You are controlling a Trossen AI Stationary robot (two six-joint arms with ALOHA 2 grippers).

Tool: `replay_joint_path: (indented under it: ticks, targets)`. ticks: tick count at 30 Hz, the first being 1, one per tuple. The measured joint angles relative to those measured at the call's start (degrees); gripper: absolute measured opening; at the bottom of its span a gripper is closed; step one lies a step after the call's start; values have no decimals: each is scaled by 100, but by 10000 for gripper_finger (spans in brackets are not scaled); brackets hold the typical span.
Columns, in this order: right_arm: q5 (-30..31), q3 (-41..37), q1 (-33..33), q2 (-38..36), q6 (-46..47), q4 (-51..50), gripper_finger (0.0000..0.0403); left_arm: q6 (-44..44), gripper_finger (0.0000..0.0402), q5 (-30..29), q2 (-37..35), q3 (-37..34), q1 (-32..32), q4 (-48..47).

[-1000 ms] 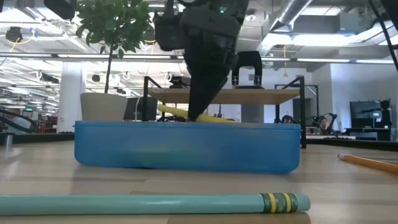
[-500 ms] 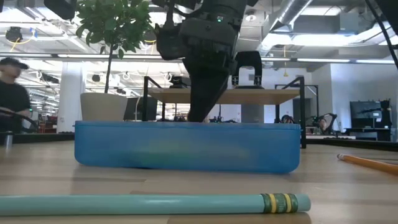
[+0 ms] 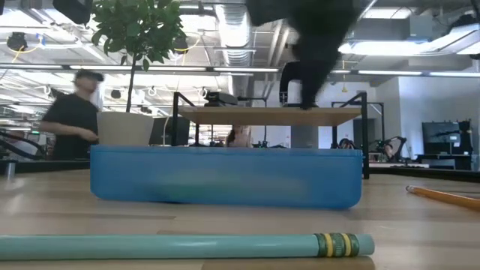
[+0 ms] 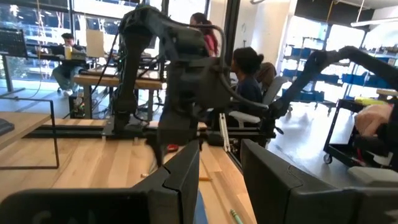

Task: Pack school essentials
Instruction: Put the orange pencil into the blue supply box

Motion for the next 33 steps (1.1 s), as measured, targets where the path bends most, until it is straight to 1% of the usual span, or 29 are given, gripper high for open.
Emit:
replay_joint_path:
  ticks: [4, 6, 12, 15, 20, 26, 33]
  targets:
    - [-3, -840, 359, -440, 918, 61, 186, -29, 107, 0, 25, 0, 2, 39]
    - [-69, -1421, 501, -772, 1447, 221, 178, -32, 107, 3, 26, 0, 0, 36]
    - [-241, -3128, 724, -1743, 3218, 1789, 154, -35, 107, -2, 26, 0, 0, 46]
    - [-251, -3703, 756, -1949, 3942, 2312, 149, -33, 107, -4, 26, 0, 0, 46]
    - [-306, -4054, 756, -1927, 4478, 2343, 149, -35, 107, -7, 26, 0, 0, 46]
    - [-347, -4053, 756, -1765, 4529, 2566, 144, -33, 107, -11, 24, 0, 0, 46]
    - [-730, -4038, 754, -1304, 4611, 2756, 129, -33, 107, -5, 25, 0, 1, 54]
